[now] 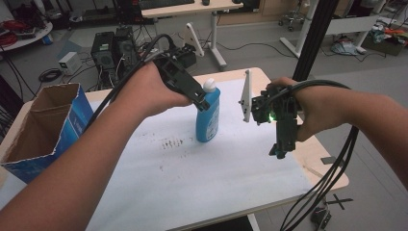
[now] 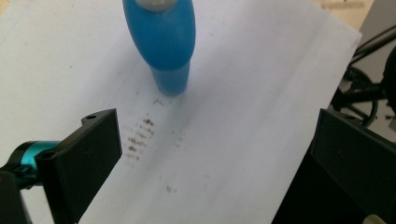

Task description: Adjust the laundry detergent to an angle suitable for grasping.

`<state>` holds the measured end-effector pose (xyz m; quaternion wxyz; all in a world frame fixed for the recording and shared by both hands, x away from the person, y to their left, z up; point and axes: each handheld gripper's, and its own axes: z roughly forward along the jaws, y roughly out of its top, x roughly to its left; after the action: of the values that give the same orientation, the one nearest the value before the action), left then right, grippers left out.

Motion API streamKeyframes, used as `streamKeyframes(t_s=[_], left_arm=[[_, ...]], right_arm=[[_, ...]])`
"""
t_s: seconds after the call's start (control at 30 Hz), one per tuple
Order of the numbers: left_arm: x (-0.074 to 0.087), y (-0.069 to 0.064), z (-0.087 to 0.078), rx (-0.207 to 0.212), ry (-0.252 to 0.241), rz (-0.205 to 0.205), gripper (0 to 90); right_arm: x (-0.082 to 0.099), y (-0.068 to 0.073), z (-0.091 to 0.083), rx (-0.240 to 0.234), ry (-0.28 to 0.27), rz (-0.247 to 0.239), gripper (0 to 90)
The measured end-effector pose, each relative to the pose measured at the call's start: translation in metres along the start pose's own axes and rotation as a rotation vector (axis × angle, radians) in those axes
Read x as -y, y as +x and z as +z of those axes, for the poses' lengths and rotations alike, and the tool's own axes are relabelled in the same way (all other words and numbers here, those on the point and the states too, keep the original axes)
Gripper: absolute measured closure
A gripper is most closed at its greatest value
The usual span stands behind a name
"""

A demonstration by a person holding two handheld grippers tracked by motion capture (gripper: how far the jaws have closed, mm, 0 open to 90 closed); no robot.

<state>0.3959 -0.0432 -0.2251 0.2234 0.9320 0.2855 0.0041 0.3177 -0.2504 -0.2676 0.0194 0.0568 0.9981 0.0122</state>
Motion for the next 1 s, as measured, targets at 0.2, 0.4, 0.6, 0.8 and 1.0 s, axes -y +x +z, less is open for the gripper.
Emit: streamKeyframes(t_s=[0.2,0.4,0.6,0.8,1.0], left_arm=[[-0.011,0.002,0.021,0.005,-0.026,-0.034,1.7],[-0.019,0.01,0.034,-0.037,-0.067,-0.066,1.7],[-0.026,0.015,0.05,-0.014,-0.107,-0.099,1.7],[-0.032,0.014,0.069,-0.029,-0.096,-0.087,1.7],[-0.037,0.017,0.085,-0.03,-0.092,-0.103,1.7]], right_arm=[[0.001,-0.002,0.001,-0.001,-0.017,0.003,1.3],[0.0,-0.001,0.002,-0.001,-0.014,0.006,1.3],[0.0,-0.002,0.003,-0.004,-0.009,0.01,1.3],[0.003,-0.004,0.004,-0.008,-0.004,0.017,1.3],[0.002,-0.003,0.004,-0.009,0.009,0.017,1.3]])
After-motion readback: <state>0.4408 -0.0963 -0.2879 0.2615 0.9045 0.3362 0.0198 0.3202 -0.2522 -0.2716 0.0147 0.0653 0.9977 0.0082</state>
